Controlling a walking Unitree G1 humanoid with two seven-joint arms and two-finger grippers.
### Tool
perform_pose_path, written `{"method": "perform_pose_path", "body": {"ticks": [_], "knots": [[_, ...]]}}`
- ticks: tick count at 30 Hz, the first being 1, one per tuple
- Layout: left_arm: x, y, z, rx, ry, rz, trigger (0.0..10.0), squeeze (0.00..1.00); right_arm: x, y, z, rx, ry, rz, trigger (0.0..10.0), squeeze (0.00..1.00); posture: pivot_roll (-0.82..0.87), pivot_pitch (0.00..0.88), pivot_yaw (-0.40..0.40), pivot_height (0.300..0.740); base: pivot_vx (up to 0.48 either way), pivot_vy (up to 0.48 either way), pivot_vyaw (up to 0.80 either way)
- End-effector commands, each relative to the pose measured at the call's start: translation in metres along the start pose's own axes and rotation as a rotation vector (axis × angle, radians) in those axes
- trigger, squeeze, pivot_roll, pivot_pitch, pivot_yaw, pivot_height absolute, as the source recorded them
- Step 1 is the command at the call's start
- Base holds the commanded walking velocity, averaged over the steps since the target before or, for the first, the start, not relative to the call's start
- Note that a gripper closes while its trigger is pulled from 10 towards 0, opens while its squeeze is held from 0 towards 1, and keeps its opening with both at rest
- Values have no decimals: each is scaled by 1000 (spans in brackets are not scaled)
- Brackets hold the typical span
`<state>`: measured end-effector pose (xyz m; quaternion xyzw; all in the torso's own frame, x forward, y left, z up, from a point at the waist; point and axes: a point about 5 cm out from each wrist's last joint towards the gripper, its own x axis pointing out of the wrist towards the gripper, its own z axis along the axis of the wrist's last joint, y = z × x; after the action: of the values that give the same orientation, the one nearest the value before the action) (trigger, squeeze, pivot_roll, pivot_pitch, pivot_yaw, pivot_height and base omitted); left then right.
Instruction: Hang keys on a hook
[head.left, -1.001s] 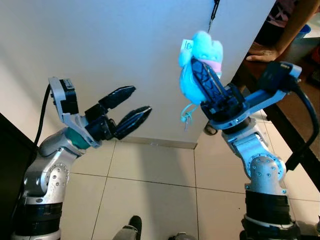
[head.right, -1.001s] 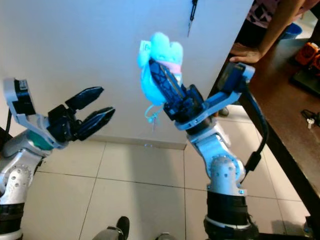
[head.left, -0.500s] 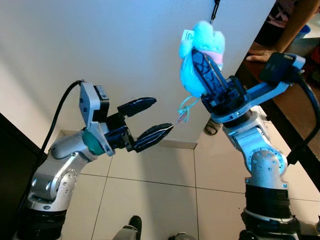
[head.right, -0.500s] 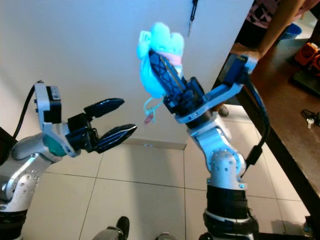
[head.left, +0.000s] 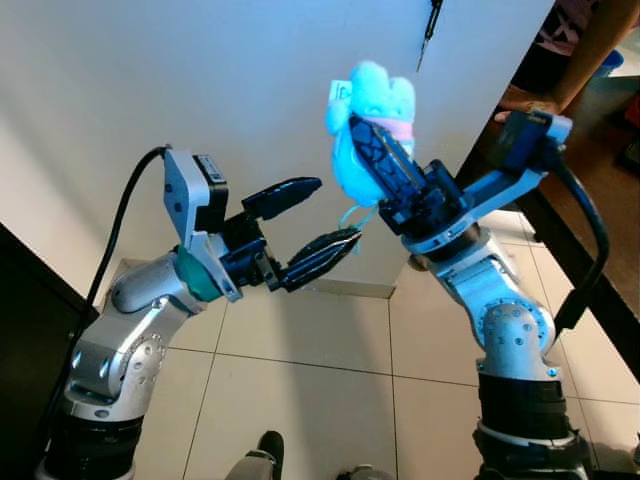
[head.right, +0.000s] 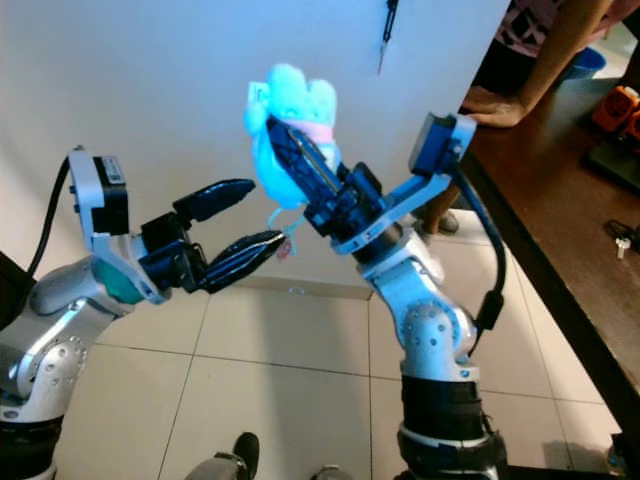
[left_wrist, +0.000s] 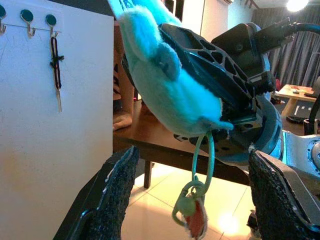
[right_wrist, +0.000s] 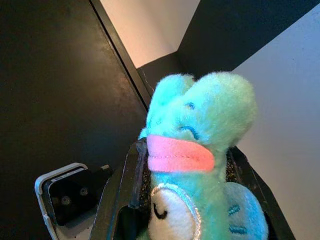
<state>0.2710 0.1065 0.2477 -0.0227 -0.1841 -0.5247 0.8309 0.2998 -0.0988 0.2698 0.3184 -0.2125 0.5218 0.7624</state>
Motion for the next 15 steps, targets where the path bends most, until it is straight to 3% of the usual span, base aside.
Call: {"method": "perform_pose_path", "body": {"ticks": [1, 4, 5, 7, 8, 9, 11, 12, 13, 14, 15], "knots": [[2, -5, 0, -6, 2, -25, 10000, 0, -4, -2, -2, -3, 0, -16, 10000, 0, 9, 104, 30, 740, 0, 0, 0], [3, -6, 0, -8, 4, -31, 10000, 0, -4, -2, -1, -9, 0, -20, 10000, 0, 9, 104, 31, 740, 0, 0, 0], [3, -9, -1, -15, 16, -46, 8118, 0, -4, -4, 2, -21, -11, -30, 10000, 0, 10, 106, 33, 740, 0, 0, 0], [3, -10, -1, -18, 21, -51, 7882, 0, -4, -5, 3, -26, -17, -34, 10000, 0, 9, 105, 34, 740, 0, 0, 0], [3, -11, -1, -18, 27, -56, 5020, 0, -4, -5, 4, -29, -21, -37, 10000, 0, 9, 105, 34, 740, 0, 0, 0], [4, -12, -2, -18, 32, -59, 2980, 0, -4, -6, 5, -31, -26, -40, 10000, 0, 10, 106, 34, 740, 0, 0, 0], [4, -12, -2, -19, 37, -60, 2980, 0, -3, -6, 6, -33, -28, -42, 10000, 0, 11, 106, 35, 740, 0, 0, 0], [5, -13, -3, -22, 41, -59, 2314, 0, -3, -6, 6, -32, -32, -44, 10000, 0, 10, 106, 35, 740, 0, 0, 0], [5, -13, -3, -22, 41, -59, 2314, 0, -3, -6, 6, -32, -32, -44, 10000, 0, 10, 106, 35, 740, 0, 0, 0], [6, -14, -6, -24, 54, -55, 1333, 0, -2, -5, 5, -30, -36, -42, 10000, 0, 10, 104, 35, 740, 0, 0, 0], [6, -14, -6, -24, 54, -55, 1333, 0, -2, -5, 5, -30, -36, -42, 10000, 0, 10, 104, 35, 740, 0, 0, 0]]}}
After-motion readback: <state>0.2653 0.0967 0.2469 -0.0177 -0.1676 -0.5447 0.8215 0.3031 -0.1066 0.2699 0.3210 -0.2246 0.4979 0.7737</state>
